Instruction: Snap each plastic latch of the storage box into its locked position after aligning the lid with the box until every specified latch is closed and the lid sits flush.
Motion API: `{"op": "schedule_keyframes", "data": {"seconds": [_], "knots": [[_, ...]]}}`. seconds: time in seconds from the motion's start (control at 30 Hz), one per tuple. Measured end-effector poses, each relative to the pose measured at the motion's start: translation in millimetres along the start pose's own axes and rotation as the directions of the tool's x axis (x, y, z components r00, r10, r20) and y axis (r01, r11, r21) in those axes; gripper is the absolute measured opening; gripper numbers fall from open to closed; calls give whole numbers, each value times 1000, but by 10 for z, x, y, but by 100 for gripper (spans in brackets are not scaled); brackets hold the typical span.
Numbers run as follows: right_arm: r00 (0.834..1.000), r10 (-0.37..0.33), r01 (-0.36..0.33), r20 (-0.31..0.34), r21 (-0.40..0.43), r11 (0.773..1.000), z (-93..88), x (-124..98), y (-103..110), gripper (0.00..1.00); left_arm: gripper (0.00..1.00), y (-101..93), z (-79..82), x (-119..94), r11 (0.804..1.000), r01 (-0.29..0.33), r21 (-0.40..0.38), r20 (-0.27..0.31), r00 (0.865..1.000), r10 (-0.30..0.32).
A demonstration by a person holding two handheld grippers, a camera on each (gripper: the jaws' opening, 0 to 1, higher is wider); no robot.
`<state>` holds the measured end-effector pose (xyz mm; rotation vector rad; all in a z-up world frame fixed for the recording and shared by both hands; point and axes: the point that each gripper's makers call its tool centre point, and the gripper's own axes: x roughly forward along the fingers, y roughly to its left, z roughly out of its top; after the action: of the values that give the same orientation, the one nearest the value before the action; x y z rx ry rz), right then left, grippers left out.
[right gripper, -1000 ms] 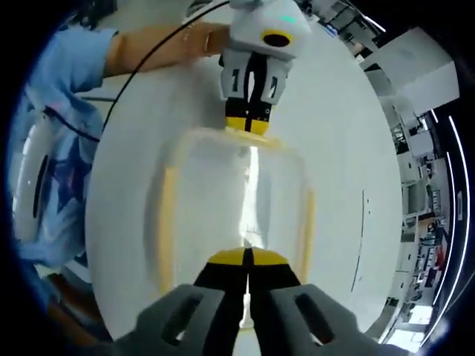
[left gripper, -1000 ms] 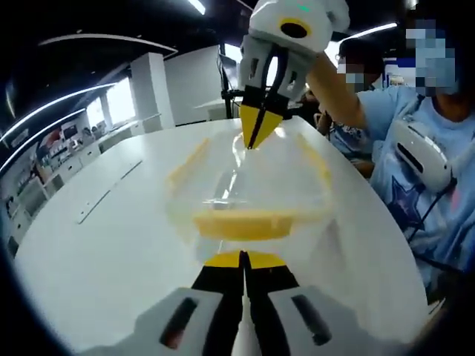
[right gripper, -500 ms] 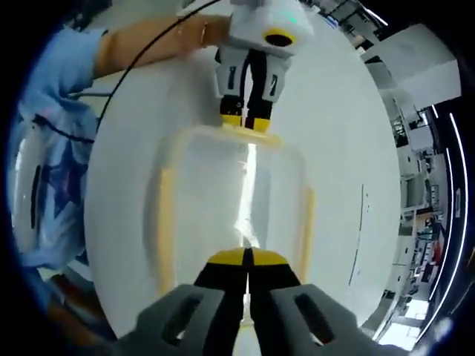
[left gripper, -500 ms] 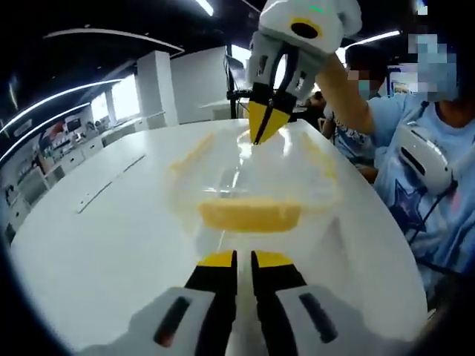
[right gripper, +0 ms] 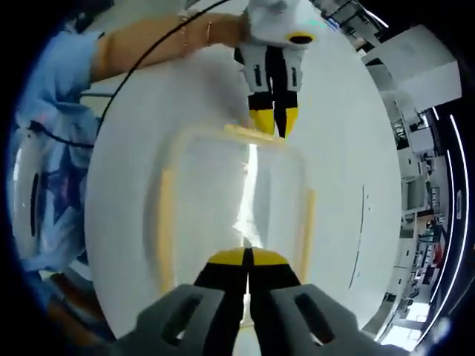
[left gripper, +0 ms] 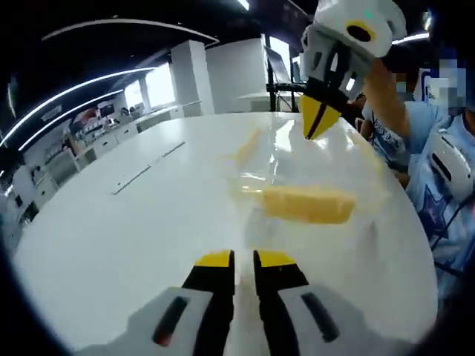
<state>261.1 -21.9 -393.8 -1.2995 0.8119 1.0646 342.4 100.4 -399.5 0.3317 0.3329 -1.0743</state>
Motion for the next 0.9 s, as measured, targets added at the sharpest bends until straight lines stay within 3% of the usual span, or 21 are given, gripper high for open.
{"op": "schedule_keyframes", "data": {"seconds": [0.13,0.2,0.27,0.37,0.5,0.63,0.77,0.83,0.9], "knots": [[1000,-6,6,2,-12,1000,3,5,1,0,9,-10,290,-78,1000,10,13,25,1000,-10],[1000,-9,9,4,-14,1000,7,5,-3,0,9,-62,411,-67,996,3,84,-9,1000,-2],[1000,-13,13,6,-18,1000,9,5,-2,0,9,-190,557,-31,992,38,118,-27,999,-35],[1000,-21,22,12,-24,999,9,0,-1,0,9,-378,712,45,981,93,168,-98,992,-77],[999,-42,43,34,-28,999,4,-13,-8,0,9,-679,903,153,943,157,292,-188,977,-104],[995,-72,74,64,-33,997,4,-28,-23,0,9,-930,933,248,908,255,333,-301,941,-154],[991,-110,114,80,-48,992,15,-41,-30,0,6,-1010,822,334,898,331,289,-413,890,-195],[986,-146,151,86,-62,987,20,-47,-33,0,4,-1047,709,342,895,369,250,-487,847,-213],[980,-175,182,90,-78,980,22,-51,-28,0,4,-1052,649,361,889,389,241,-530,820,-215]]}}
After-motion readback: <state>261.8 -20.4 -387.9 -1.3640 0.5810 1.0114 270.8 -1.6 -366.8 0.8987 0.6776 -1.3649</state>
